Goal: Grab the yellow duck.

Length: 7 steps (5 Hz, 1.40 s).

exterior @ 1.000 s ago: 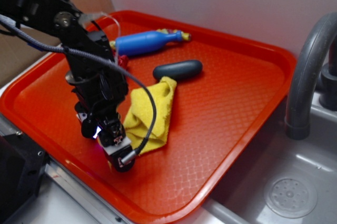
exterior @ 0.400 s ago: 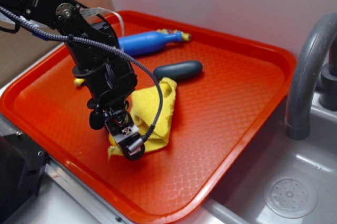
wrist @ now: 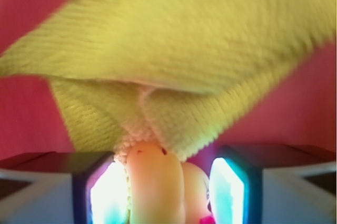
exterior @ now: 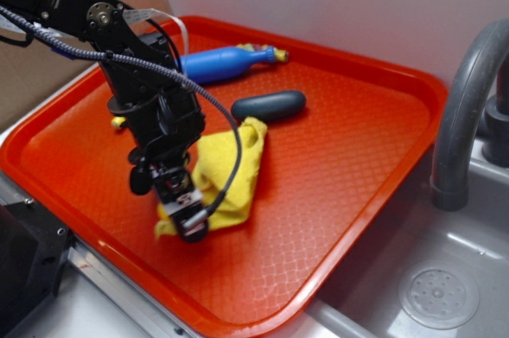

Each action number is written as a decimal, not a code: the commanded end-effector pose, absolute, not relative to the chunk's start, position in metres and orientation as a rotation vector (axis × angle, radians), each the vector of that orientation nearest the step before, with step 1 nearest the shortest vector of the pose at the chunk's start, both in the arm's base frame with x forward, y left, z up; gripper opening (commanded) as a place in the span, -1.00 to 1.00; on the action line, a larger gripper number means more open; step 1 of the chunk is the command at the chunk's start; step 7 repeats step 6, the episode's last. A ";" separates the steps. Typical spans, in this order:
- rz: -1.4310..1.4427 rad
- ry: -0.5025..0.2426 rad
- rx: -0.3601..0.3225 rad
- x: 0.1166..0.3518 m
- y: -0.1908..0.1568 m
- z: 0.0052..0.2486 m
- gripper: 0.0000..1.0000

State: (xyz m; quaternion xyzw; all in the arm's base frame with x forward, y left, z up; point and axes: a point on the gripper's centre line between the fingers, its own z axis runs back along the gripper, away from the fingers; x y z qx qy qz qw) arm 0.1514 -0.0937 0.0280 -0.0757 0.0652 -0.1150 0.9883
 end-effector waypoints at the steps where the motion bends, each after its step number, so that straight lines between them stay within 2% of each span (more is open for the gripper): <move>1: -0.125 -0.045 -0.079 0.171 -0.084 0.133 -1.00; 3: 0.044 -0.088 0.022 0.192 -0.057 0.234 -1.00; 4: 0.101 -0.089 0.029 0.198 -0.047 0.255 -1.00; 5: 0.131 -0.111 0.006 0.199 -0.038 0.267 -1.00; 6: 0.082 -0.110 -0.041 0.201 -0.037 0.264 -1.00; 7: 0.082 -0.110 -0.041 0.201 -0.037 0.264 -1.00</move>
